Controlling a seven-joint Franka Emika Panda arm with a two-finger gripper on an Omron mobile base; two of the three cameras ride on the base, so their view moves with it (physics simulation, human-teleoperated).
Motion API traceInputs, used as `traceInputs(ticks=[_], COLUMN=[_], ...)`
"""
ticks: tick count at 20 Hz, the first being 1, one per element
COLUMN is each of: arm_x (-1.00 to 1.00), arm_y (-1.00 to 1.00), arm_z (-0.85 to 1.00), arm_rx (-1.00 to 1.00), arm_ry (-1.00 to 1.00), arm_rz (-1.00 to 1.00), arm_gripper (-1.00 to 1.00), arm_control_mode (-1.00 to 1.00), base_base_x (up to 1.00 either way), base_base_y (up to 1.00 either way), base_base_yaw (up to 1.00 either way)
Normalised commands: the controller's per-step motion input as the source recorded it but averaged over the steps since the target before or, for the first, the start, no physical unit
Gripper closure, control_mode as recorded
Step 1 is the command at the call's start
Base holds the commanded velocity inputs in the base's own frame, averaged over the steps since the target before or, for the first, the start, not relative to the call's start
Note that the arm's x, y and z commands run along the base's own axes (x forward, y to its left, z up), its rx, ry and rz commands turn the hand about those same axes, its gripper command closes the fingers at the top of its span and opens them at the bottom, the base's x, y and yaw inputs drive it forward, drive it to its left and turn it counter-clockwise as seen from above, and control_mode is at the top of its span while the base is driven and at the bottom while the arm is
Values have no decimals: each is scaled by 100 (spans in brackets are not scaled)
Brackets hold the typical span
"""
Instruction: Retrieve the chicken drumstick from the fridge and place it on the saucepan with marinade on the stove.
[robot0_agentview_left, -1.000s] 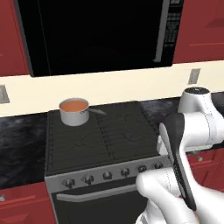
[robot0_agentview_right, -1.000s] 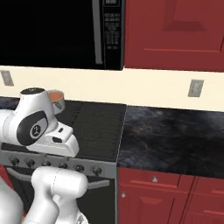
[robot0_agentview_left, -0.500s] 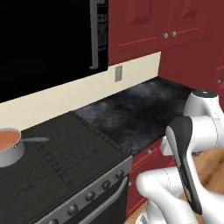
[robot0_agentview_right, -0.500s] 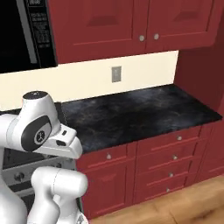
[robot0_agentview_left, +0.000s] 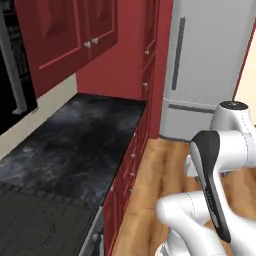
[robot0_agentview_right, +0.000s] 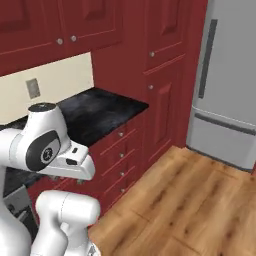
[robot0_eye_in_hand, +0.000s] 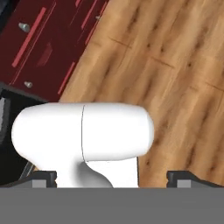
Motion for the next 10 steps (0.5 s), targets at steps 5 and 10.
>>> traceInputs(ticks=[5,10], arm_x=[0,0], arm_y=[0,0], arm_z=[0,0], arm_rx=[0,0], arm_ry=[0,0], arm_rz=[0,0], arm_gripper=[-100,-100], arm_control_mode=[100,100], base_base_x=[4,28], base_base_y=[0,9], base_base_yaw=[-87,-76])
